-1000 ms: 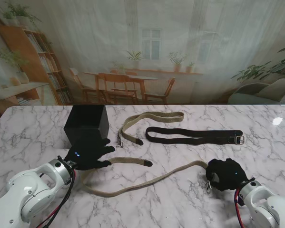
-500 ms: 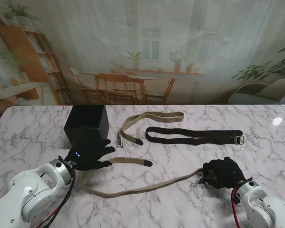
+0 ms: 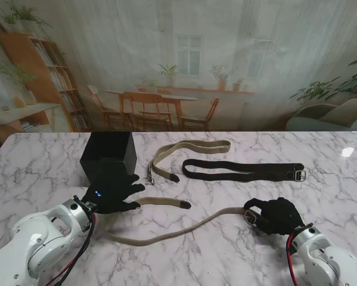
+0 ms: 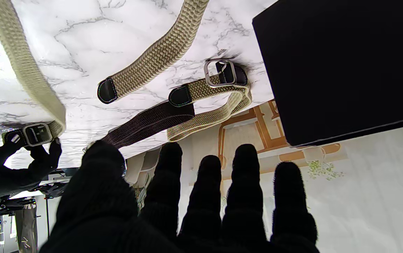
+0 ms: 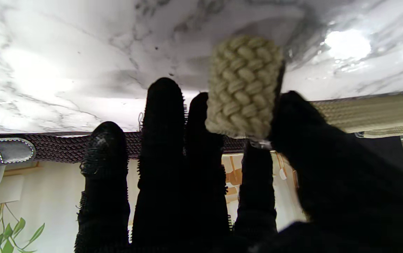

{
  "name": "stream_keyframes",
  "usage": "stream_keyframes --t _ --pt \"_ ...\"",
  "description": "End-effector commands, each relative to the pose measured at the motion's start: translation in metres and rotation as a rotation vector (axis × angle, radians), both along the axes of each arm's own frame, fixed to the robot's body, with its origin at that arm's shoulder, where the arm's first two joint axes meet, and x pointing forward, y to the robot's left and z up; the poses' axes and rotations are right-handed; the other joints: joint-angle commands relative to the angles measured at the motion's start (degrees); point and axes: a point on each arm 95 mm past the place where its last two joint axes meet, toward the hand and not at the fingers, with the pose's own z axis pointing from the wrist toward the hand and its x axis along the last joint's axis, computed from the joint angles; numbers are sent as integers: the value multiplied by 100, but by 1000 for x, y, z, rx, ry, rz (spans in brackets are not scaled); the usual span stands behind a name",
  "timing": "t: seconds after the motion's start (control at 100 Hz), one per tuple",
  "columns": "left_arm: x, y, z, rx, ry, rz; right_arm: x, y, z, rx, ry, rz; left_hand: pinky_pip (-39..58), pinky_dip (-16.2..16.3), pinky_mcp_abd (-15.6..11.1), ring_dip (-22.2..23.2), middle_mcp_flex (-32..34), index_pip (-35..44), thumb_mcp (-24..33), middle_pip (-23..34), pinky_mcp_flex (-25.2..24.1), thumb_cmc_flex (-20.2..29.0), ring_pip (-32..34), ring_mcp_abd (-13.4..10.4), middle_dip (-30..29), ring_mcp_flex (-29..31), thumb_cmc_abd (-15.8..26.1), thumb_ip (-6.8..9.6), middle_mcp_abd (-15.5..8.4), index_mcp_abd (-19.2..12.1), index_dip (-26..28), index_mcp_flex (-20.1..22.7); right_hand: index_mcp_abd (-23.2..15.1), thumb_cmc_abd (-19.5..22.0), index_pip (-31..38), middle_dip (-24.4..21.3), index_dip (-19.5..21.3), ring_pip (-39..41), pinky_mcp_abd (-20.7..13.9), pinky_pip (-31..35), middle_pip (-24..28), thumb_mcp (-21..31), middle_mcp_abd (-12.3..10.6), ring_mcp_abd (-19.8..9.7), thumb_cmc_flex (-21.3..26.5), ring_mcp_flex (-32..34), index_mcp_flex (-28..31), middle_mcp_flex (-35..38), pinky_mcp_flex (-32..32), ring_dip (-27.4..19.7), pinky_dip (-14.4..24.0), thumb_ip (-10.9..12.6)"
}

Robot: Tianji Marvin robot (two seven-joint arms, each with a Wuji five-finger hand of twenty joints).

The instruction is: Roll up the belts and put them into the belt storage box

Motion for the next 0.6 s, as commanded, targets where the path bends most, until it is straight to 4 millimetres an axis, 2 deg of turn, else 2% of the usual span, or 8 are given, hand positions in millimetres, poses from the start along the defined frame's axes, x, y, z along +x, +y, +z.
stream_keyframes --t 0.0,0.14,0.26,0.29,0.38,0.44,0.49,0.59 --pt "0 0 -3 9 14 0 0 2 -3 2 5 0 -186 101 249 18 -90 -58 -124 -100 -62 -12 -68 99 42 -49 277 8 112 101 66 -49 -86 190 -122 -38 -223 219 151 167 440 310 -323 104 331 287 -553 475 80 74 -76 220" --pt "0 1 -4 10 14 1 1 4 -4 28 -1 -5 -184 102 252 18 -95 -61 -126 -101 -59 -17 -69 97 41 -54 278 8 103 99 64 -55 -830 437 111 -137 -301 200 194 249 342 320 -196 246 474 546 -748 752 249 28 -109 436" --pt "0 1 -5 10 15 2 2 5 -4 42 8 -2 -185 102 253 20 -95 -58 -125 -100 -62 -12 -65 94 42 -48 277 8 111 101 65 -50 -1063 586 520 -125 -177 49 207 233 94 221 -100 331 605 595 442 856 257 -21 -157 599" --pt "0 1 -5 10 15 2 2 5 -5 43 10 1 -186 102 255 20 -92 -57 -125 -98 -64 -13 -65 93 42 -48 276 8 110 99 65 -49 -919 595 613 -120 -128 -17 166 213 -2 188 -95 329 622 583 888 872 251 -35 -173 602" --pt "0 1 -5 10 16 1 2 6 -5 52 10 13 -184 102 252 19 -98 -54 -128 -99 -62 -17 -68 98 42 -55 280 7 109 100 66 -45 -65 285 1751 8 -1438 -247 -115 169 -390 -196 -157 269 792 577 1929 1005 286 19 -216 91" --pt "0 1 -5 10 17 1 3 5 -4 53 8 24 -184 102 253 19 -103 -55 -128 -100 -61 -19 -67 88 41 -52 283 7 99 96 66 -47 571 114 1982 -69 -1183 -366 -251 156 -563 -305 -226 190 276 611 2218 1118 344 -4 -229 5" --pt "0 1 -6 11 18 2 3 6 -4 63 14 27 -184 102 255 20 -101 -54 -122 -98 -62 -7 -65 90 42 -47 281 9 102 102 67 -46 949 85 1541 -141 -720 -449 -251 144 -669 -244 -207 191 -475 652 2597 1228 375 2 -245 -44" --pt "0 1 -6 13 18 3 2 8 -1 101 30 33 -183 103 250 20 -104 -52 -125 -98 -64 -7 -66 94 42 -49 281 8 111 93 68 -45 1349 184 632 -310 487 -551 -311 136 -855 -562 -166 201 -1081 709 3069 1393 439 -53 -303 633"
